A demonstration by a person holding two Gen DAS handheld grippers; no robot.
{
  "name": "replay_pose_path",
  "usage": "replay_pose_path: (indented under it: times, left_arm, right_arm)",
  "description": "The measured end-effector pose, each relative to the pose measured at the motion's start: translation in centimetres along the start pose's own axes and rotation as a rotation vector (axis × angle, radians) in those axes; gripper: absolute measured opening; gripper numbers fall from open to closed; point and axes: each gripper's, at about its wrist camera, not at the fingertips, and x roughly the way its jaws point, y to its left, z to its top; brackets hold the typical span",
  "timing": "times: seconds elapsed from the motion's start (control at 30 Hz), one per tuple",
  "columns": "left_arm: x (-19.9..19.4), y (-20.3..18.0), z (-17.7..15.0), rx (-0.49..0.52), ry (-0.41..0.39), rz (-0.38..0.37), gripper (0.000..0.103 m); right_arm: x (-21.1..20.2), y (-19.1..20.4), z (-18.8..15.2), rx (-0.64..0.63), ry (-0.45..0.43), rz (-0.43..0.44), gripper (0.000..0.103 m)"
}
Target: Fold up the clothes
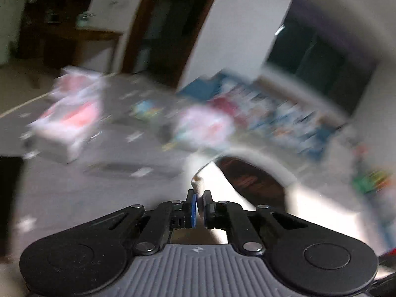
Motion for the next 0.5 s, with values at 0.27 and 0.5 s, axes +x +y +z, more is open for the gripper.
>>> replay_pose_path:
  times: [0.27, 0.5]
  left_arm:
    - [0.8, -1.5, -0.3, 0.048, 0.022, -0.006, 0.023]
    - [5.2, -5.6, -1.5, 0.201, 0.09, -0.036, 0.022]
  right_arm:
    - [-0.7, 0.4, 0.1, -0.011, -0.007, -0.003, 0.06]
    - [-0.9, 1.3, -0.6, -0.016, 0.009, 0.014, 0.061]
